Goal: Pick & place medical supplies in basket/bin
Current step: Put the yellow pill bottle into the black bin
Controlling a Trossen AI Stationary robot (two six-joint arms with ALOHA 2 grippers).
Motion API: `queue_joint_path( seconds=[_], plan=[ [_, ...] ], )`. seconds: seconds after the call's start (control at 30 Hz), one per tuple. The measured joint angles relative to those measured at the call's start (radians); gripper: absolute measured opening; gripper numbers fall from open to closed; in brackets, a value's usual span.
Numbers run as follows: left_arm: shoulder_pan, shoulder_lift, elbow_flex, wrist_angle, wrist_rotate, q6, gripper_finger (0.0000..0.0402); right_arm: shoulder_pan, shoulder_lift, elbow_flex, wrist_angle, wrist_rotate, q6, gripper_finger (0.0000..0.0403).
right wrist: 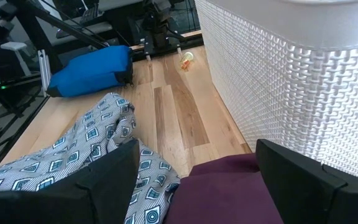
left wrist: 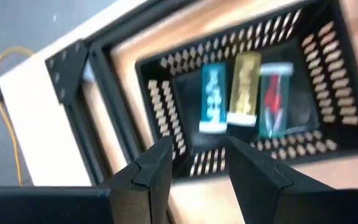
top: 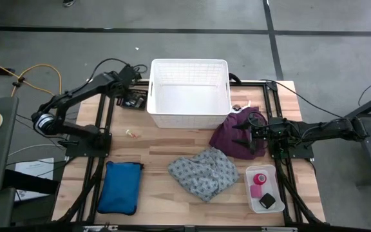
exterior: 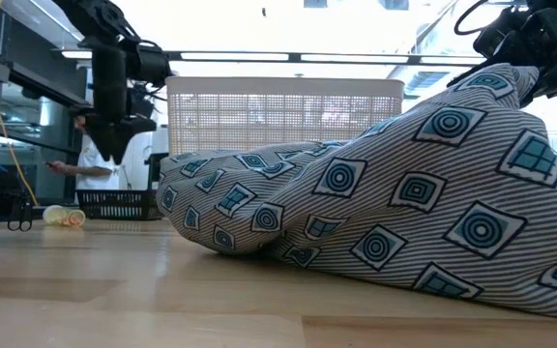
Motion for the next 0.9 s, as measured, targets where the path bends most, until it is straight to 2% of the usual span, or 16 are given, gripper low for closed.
queue_joint_path(
  seconds=[0.37,0.63,0.9],
  plan=[
    [-0.148,-0.065,0.000,-0.228,0.014,-0.215,0.0142,0.000,0.000,0.000,0.000,0.000,0.000,0.0309],
    [-0.381,-0.184,-0.001,-0.321,0.012,-0.398,0.0142,0.000,0.000,0.000,0.000,0.000,0.000,0.0309],
    [-0.612,-0.156,-0.015,-0.327,0.009,-0.412,0.0142,0.000,0.000,0.000,0.000,0.000,0.000,0.0309]
  ],
)
